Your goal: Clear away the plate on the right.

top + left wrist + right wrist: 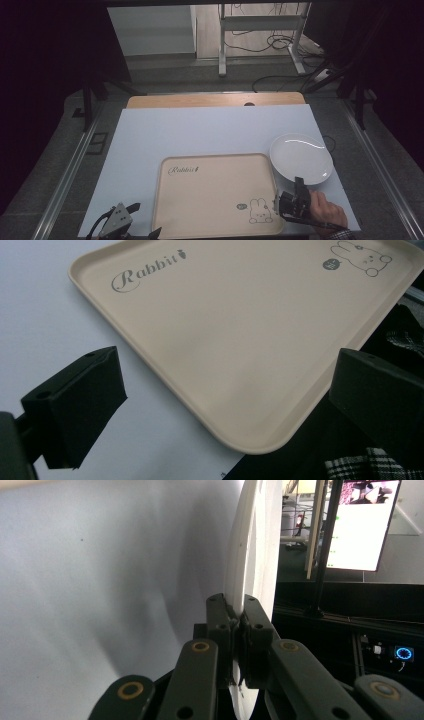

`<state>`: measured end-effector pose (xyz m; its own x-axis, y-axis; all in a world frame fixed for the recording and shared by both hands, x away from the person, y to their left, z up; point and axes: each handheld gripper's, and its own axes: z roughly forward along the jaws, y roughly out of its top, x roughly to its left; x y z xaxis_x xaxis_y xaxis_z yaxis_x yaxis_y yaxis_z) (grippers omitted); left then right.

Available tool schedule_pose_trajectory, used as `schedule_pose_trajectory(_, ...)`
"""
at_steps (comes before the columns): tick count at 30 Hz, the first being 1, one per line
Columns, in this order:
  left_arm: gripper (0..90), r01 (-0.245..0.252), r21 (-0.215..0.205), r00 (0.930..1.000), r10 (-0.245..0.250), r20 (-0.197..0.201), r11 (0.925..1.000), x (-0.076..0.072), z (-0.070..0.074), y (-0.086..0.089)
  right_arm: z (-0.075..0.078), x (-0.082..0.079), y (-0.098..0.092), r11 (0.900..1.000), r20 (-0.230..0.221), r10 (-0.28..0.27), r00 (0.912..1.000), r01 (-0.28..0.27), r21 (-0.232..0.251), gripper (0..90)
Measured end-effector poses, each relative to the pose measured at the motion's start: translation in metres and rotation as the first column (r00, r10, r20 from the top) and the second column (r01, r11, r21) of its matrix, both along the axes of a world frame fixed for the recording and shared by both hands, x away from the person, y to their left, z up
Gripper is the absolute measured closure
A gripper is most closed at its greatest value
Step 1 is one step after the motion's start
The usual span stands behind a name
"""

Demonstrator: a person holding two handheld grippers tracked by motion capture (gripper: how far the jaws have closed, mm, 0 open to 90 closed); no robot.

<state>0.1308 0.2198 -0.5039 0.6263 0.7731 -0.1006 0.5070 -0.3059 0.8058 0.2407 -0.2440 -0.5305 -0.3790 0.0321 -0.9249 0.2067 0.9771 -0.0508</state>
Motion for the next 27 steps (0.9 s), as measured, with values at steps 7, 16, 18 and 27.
schedule_pose_trajectory(7,1.1,-0.003,-0.018,1.0000,0.003,-0.002,0.9998,0.000,0.000,0.002,0.006,-0.007,0.006,1.000,0.015,0.019,0.9997,-0.019,0.013,85.6)
schedule_pose_trajectory(16,1.1,-0.003,-0.018,1.0000,0.003,-0.001,0.9998,0.000,0.000,0.002,0.011,-0.017,0.016,0.998,0.033,0.056,0.9979,-0.057,0.028,85.3)
schedule_pose_trajectory(18,1.1,-0.003,-0.018,1.0000,0.003,-0.001,0.9998,0.000,0.000,0.002,0.013,-0.020,0.019,0.997,0.033,0.072,0.9969,-0.073,0.032,85.3)
schedule_pose_trajectory(27,1.1,-0.004,-0.017,1.0000,0.004,-0.002,0.9999,0.000,0.000,0.002,0.017,-0.030,0.035,0.985,0.003,0.162,0.9867,-0.162,0.063,85.2)
